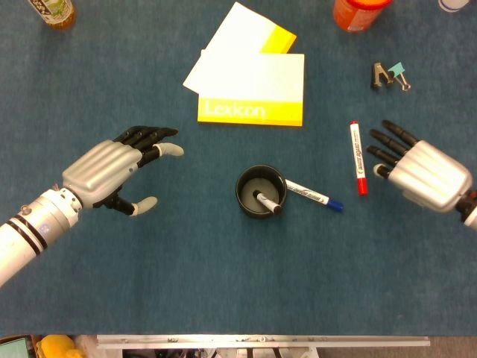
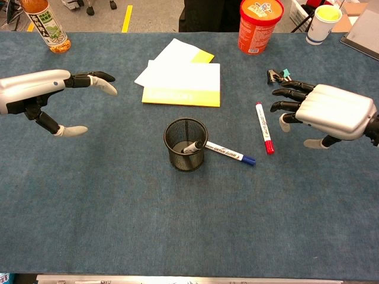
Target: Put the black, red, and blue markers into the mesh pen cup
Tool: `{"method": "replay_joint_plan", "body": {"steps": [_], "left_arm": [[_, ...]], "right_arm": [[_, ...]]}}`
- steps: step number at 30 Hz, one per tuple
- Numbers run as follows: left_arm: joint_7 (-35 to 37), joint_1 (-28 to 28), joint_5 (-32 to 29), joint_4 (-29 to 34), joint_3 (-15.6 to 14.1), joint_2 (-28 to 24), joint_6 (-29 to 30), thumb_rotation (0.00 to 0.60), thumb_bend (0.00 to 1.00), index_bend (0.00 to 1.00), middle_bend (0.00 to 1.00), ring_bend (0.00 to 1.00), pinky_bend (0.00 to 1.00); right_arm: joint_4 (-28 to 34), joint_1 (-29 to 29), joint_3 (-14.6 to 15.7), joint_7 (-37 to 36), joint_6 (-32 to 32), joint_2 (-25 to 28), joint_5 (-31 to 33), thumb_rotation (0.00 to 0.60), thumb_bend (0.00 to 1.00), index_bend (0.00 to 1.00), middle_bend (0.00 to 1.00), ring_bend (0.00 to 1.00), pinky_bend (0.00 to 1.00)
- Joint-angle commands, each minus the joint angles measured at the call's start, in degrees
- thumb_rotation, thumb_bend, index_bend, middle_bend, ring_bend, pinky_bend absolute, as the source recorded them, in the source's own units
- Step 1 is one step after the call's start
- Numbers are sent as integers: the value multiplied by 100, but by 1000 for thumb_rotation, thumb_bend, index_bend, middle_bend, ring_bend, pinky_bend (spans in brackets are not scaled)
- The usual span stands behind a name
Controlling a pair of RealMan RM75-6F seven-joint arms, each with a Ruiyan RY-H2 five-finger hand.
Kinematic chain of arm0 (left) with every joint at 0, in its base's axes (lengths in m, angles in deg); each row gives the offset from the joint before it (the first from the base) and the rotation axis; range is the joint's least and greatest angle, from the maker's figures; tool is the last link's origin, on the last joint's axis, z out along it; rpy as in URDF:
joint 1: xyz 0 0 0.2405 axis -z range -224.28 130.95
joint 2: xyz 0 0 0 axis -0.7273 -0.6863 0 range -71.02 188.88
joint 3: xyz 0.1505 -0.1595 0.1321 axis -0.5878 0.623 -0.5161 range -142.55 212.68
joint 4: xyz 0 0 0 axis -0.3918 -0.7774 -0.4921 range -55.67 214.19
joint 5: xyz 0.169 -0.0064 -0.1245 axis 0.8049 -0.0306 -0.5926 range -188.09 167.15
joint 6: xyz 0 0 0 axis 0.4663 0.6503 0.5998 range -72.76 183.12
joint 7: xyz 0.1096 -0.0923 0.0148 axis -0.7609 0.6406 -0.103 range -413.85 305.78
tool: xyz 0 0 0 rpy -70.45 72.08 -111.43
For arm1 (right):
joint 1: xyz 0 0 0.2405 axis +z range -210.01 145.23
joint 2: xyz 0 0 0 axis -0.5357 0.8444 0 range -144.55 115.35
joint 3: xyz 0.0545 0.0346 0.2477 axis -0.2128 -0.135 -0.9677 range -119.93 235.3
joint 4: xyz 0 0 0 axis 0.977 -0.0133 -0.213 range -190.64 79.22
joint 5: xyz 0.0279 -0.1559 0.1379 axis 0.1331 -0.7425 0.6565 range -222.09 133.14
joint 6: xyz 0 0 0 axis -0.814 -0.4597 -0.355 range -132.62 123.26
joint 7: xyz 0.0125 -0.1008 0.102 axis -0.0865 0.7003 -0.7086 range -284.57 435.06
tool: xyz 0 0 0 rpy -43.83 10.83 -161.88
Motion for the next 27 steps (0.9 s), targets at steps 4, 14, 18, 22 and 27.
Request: {"method": "replay_joint_plan", "body": {"steps": [4,14,18,22,27], "left_arm": [[88,-40,29,-26,-15,-37,22,600,308,167,20,0,10],[232,-94,93,-71,-34,-97,56,600,308,171,19,0,10],[291,-110,104,-80,-44,-114,53,600,308,172,19,0,10],[357,-115,115,-98,-45,-112,43,600,308,172,19,0,10],[421,-130,158,-115,-52,-117,65,600,308,175,19,0,10]], "right_arm": [[-688,218,128,-179,75,-564,-140,600,197,464,228,47,58],[-1598,429,243,-386,128,-1273,-108,600,212,475,228,47,60],[-1791,492,300,-431,133,-1419,-84,600,212,475,228,47,60],[-1913,537,338,-464,150,-1526,-38,600,218,487,228,47,60],[-1977,590,374,-444,108,-1601,47,600,239,499,228,47,60]]}}
